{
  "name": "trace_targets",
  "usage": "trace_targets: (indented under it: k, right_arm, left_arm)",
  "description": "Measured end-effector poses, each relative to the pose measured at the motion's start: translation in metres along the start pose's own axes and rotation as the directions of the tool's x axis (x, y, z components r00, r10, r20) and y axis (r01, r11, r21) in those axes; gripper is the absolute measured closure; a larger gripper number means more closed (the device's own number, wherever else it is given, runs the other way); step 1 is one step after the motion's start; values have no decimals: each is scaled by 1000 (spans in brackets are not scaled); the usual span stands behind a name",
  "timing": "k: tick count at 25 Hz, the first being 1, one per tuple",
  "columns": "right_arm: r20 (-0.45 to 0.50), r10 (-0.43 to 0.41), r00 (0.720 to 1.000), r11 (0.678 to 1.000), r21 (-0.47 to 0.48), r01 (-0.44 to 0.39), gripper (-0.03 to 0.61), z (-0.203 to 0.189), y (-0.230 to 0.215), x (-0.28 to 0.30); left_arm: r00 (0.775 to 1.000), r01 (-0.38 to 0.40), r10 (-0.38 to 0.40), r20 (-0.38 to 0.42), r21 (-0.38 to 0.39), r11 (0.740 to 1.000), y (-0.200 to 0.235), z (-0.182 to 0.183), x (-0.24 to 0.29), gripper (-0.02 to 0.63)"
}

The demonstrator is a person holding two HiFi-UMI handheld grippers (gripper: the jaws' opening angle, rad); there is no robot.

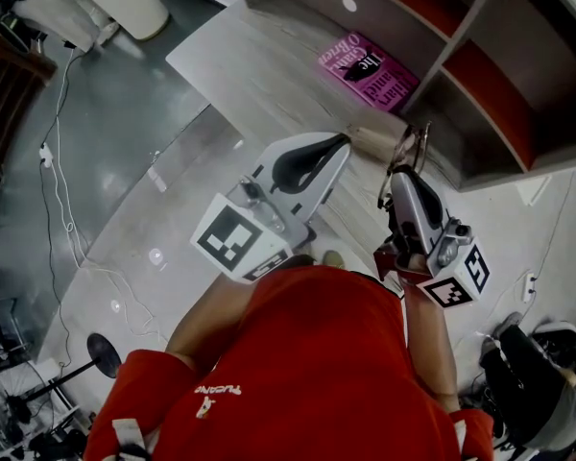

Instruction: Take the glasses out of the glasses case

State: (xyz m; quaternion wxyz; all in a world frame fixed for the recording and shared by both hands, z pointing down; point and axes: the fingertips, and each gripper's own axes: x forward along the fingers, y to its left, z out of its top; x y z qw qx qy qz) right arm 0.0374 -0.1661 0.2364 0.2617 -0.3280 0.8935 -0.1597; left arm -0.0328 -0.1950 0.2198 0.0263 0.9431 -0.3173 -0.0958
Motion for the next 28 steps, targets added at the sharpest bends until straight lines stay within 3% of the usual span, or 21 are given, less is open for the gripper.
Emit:
trace_targets:
  k: [28]
  right_arm:
    - [-36, 48, 998, 998, 30, -46, 563, -12, -7, -7]
  left_arm:
    - [999, -17, 16, -32, -16, 1000, -10, -20, 4, 601]
